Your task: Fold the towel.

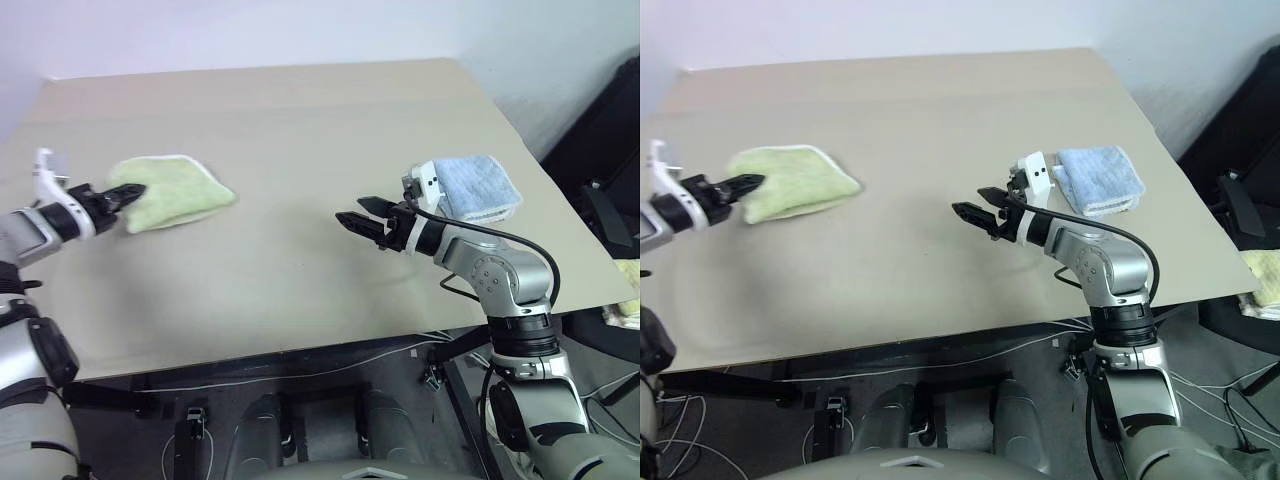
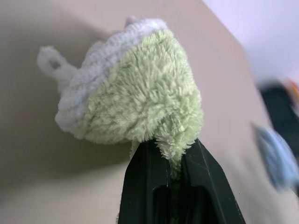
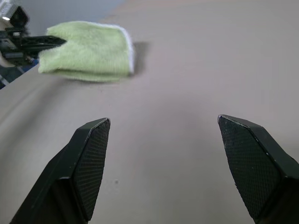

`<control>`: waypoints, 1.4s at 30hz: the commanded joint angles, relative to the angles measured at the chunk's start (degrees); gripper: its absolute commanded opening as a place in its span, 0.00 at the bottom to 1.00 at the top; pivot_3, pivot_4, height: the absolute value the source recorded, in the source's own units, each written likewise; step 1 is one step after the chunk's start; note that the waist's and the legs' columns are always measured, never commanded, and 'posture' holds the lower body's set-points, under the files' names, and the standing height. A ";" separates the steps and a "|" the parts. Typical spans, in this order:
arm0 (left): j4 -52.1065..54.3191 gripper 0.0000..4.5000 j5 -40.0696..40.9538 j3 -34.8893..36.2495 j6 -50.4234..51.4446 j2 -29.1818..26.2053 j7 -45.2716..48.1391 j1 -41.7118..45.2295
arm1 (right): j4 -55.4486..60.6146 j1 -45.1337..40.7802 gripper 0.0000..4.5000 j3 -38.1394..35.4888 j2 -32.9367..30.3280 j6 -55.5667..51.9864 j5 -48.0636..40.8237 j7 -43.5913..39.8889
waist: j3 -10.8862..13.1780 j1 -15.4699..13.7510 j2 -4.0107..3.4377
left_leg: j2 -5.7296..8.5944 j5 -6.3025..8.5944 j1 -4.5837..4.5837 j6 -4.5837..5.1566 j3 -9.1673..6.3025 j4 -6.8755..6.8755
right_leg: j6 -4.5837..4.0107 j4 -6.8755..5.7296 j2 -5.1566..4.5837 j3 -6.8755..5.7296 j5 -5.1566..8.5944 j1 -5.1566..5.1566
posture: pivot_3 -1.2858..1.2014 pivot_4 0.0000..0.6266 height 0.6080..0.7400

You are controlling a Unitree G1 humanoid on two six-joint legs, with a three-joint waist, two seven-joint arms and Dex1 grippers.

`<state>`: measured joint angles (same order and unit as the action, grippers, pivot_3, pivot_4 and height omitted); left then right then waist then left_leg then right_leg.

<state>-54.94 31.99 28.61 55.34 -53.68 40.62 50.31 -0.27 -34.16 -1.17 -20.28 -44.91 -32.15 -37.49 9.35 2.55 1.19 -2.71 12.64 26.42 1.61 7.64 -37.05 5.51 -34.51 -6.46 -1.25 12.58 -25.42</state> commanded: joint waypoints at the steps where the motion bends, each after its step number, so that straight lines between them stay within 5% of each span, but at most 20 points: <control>1: -4.73 0.01 1.33 7.71 -5.72 -3.06 -7.86 -1.66 | -0.07 -2.14 0.86 1.01 -0.11 1.30 0.31 -2.23 | 0.00 -0.04 0.00 | -0.01 0.00 0.00 -0.01 0.01 0.00 | 0.00 -0.02 -0.10 -0.31 0.00 0.01 | 0.52 0.24 1.00; 9: -2.94 0.01 7.25 21.08 -9.39 -0.96 -18.80 -12.57 | -0.92 -3.27 0.86 3.41 -1.02 1.14 1.30 -5.30 | 0.05 -0.07 0.19 | -0.09 0.07 0.00 -0.22 -0.03 -0.03 | 0.00 -0.14 -0.27 -0.64 0.00 0.00 | 0.52 0.24 1.00; 15: 15.22 0.01 16.27 30.13 -5.78 12.47 -30.96 -19.75 | -1.87 -4.18 0.86 4.81 -0.61 1.36 2.51 -6.66 | 0.02 -0.31 0.25 | -0.10 0.04 -0.09 -0.30 -0.10 -0.06 | 0.00 -0.49 -0.44 -0.75 -0.01 -0.10 | 0.52 0.24 1.00; 22: 35.05 0.01 26.46 33.74 -2.25 24.85 -43.09 -21.33 | -2.20 -4.14 0.86 5.73 -0.26 1.97 3.34 -7.46 | 0.01 -0.41 0.27 | -0.10 -0.02 -0.17 -0.39 -0.17 -0.12 | -0.01 -0.65 -0.46 -0.76 -0.02 -0.05 | 0.52 0.24 1.00; 31: 40.76 0.01 30.88 33.26 -3.26 26.38 -48.90 -24.91 | -2.70 -3.45 0.86 5.98 0.49 3.59 4.14 -7.61 | 0.01 -0.01 0.27 | -0.07 -0.05 -0.21 -0.41 -0.03 -0.12 | 0.00 -0.66 -0.33 -0.76 -0.02 -0.02 | 0.52 0.24 1.00; 42: 46.79 0.86 37.09 32.32 -3.57 29.60 -55.00 -30.01 | -3.42 -3.15 0.86 6.10 0.74 5.42 5.13 -8.37 | 0.00 -0.15 0.27 | -0.10 -0.07 -0.22 -0.45 -0.07 -0.16 | -0.01 -0.66 -0.32 -0.84 -0.02 0.04 | 0.52 0.24 1.00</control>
<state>-11.05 67.35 61.25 51.84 -24.07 -13.15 21.19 -4.80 -37.02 5.29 -19.69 -40.72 -27.13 -45.35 9.35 2.41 1.46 -2.80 12.56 26.20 1.16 7.57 -37.21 5.51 -35.17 -6.77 -2.08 12.56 -25.38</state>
